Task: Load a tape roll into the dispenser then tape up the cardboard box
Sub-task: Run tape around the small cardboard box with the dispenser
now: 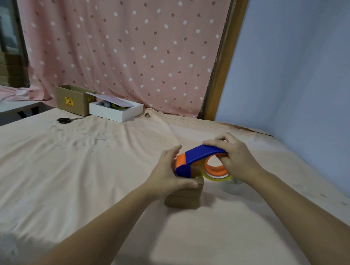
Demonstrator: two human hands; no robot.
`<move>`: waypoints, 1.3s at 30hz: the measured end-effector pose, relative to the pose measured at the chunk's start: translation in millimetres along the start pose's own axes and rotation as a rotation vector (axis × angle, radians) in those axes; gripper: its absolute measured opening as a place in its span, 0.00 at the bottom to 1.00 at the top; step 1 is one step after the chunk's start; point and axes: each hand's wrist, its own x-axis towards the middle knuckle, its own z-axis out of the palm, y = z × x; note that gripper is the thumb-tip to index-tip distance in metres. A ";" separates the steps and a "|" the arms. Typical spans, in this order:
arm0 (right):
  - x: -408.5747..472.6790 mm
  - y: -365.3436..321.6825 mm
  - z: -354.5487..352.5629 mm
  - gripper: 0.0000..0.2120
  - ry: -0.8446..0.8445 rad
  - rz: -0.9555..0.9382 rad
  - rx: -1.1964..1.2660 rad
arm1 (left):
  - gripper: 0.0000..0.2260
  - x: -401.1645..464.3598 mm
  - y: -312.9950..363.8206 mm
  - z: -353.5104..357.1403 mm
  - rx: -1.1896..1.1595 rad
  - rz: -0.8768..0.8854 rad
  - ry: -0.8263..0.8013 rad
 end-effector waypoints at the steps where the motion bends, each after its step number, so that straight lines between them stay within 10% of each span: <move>1: 0.9 1.3 -0.2 0.26 0.013 0.022 0.027 | 0.57 -3.6 -9.0 0.4 -0.034 -0.039 -0.006; 39: -33.3 67.4 -31.2 0.41 -0.141 -0.075 0.044 | 0.46 1.7 -55.3 -4.1 -0.213 -0.017 -0.059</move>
